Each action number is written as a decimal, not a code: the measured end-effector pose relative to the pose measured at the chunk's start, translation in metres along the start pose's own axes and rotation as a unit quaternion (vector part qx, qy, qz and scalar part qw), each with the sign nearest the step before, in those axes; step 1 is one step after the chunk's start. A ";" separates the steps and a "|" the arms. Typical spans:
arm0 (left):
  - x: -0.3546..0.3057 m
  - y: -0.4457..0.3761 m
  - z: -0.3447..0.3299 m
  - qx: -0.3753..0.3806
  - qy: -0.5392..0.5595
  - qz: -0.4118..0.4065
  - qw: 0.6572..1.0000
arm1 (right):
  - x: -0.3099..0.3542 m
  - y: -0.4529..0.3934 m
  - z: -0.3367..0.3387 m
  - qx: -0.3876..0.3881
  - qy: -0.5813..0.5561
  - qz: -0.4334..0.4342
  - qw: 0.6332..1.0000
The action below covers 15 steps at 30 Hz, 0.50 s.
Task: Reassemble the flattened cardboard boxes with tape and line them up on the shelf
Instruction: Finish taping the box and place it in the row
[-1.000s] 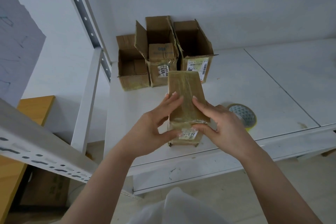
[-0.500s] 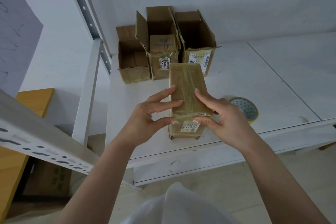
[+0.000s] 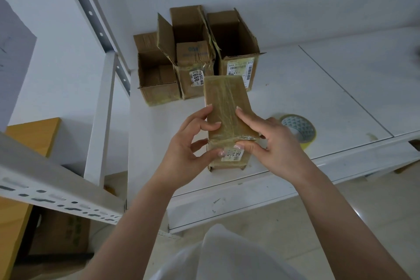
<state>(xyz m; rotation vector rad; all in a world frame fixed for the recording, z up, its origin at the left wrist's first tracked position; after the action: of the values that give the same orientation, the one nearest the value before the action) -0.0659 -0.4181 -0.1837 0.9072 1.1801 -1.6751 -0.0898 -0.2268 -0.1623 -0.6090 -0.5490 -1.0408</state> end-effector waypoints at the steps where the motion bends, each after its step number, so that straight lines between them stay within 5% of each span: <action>1: 0.000 -0.001 0.001 -0.003 -0.001 0.004 1.000 | 0.000 0.000 0.000 0.001 0.001 -0.001 1.000; 6: -0.005 -0.002 -0.006 -0.051 0.006 0.018 0.999 | -0.001 0.004 -0.001 0.000 -0.004 -0.012 1.000; 10: -0.007 -0.002 0.001 -0.027 -0.056 0.040 0.997 | -0.012 0.016 0.007 -0.099 0.021 -0.078 0.992; 15: -0.025 -0.005 -0.008 -0.027 -0.169 -0.018 0.985 | -0.009 0.023 0.010 -0.151 0.053 0.005 0.987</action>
<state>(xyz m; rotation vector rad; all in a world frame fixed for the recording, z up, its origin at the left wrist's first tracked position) -0.0613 -0.4031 -0.1615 0.5419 1.0085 -1.7343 -0.0741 -0.2057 -0.1663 -0.8159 -0.2967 -1.1499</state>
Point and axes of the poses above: each hand's wrist, its own y-axis away from the middle knuckle, its own z-axis out of the back of the hand, x = y × z, the point moved 4 cm from there along -y, towards the middle knuckle, and after that the axes turned 3 degrees about -y, right-handed, at the moved point
